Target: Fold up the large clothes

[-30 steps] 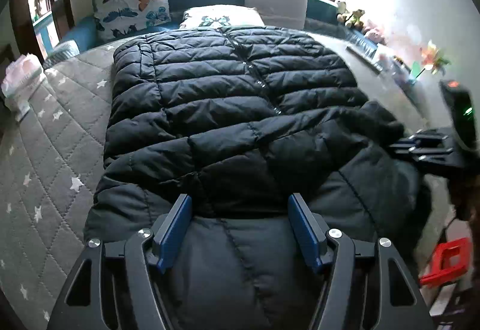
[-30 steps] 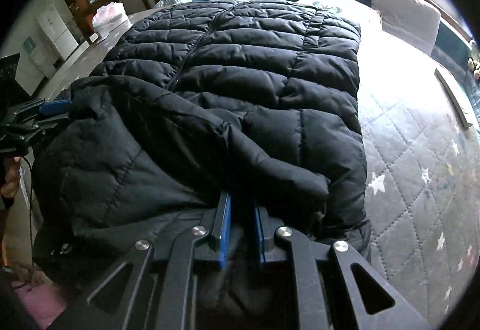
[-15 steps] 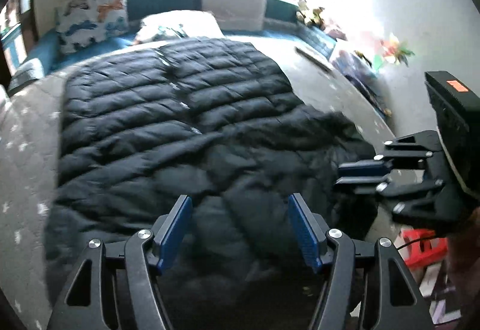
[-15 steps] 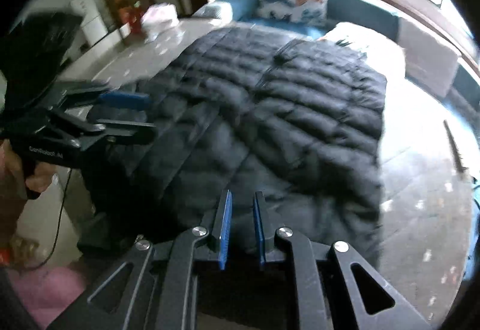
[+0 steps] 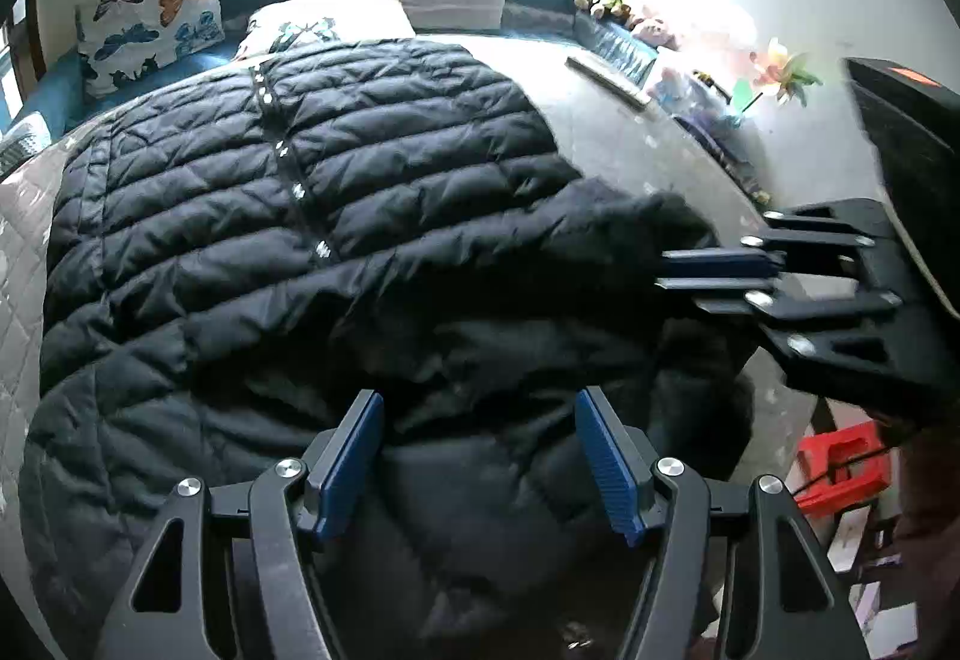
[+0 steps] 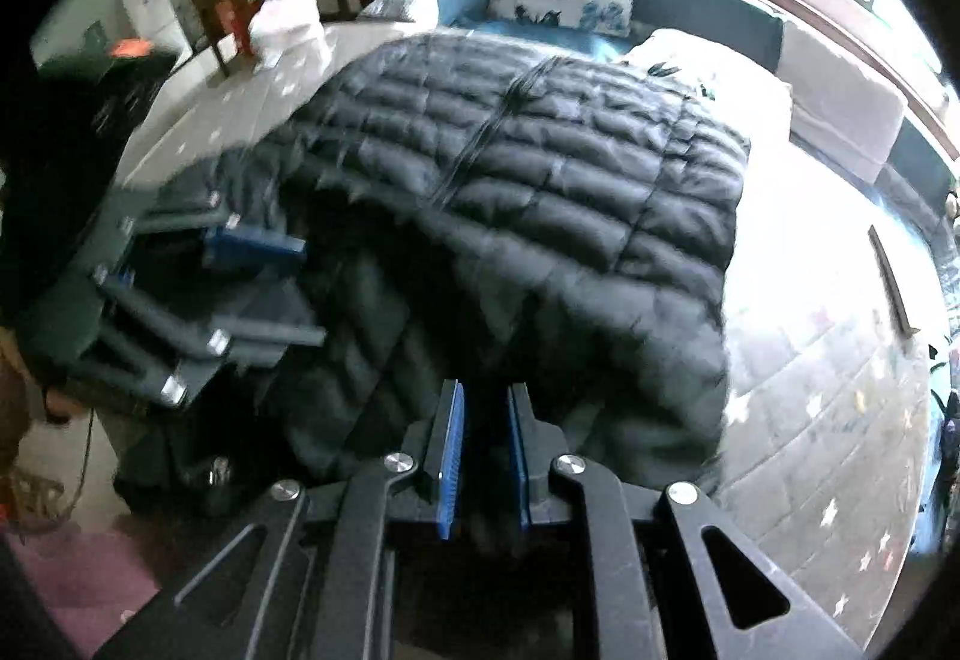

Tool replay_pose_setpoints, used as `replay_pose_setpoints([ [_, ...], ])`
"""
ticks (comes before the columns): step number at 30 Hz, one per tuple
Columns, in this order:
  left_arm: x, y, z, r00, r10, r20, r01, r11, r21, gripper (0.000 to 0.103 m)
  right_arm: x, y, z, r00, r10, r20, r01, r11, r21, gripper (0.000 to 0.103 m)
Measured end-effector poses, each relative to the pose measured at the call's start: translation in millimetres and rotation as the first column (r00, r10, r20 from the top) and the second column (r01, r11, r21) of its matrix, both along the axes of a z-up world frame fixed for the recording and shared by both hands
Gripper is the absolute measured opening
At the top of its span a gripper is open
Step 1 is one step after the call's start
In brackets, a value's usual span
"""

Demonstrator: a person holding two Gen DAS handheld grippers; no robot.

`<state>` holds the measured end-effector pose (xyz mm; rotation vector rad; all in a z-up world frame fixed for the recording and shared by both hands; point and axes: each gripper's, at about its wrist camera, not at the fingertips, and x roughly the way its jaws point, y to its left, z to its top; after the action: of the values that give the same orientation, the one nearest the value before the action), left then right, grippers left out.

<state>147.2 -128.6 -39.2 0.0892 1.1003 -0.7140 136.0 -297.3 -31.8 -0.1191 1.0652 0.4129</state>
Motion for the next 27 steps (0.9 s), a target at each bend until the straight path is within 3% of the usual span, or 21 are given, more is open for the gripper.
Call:
replay_pose_setpoints([
  [6,18,-10,-5,1.0,-0.003,-0.024,0.004,1.0,0.006,0.069,29,-17,-51,0.989,-0.044,-0.141,0.046,0.999,0.014,0.016],
  [8,19,-10,-9,0.999,-0.008,-0.037,0.009,1.0,0.015,0.069,29,-18,-59,0.99,-0.031,-0.14,0.036,0.999,0.029,0.016],
  [11,23,-7,-3,0.999,-0.019,-0.047,0.02,0.999,0.024,0.069,28,-19,-47,0.99,-0.003,-0.138,0.006,1.0,0.021,0.016],
  [17,44,37,39,0.997,0.069,0.021,-0.07,0.994,0.081,0.072,47,-37,9,0.994,-0.006,-0.108,0.009,1.0,0.026,0.017],
  [19,62,60,52,0.992,0.121,0.048,-0.126,0.982,0.14,0.073,66,-49,22,0.992,-0.038,-0.117,0.043,0.998,0.046,0.026],
  [21,84,85,60,0.983,0.18,0.045,-0.185,0.969,0.161,0.074,92,-67,30,0.987,-0.078,-0.14,0.088,0.994,0.069,0.053],
  [23,106,112,65,0.971,0.238,0.025,-0.239,0.958,0.162,0.074,118,-81,32,0.981,-0.122,-0.154,0.133,0.989,0.065,0.058],
  [27,162,162,63,0.946,0.323,0.027,-0.322,0.928,0.187,0.075,174,-97,16,0.961,-0.187,-0.205,0.207,0.975,0.084,0.058],
])
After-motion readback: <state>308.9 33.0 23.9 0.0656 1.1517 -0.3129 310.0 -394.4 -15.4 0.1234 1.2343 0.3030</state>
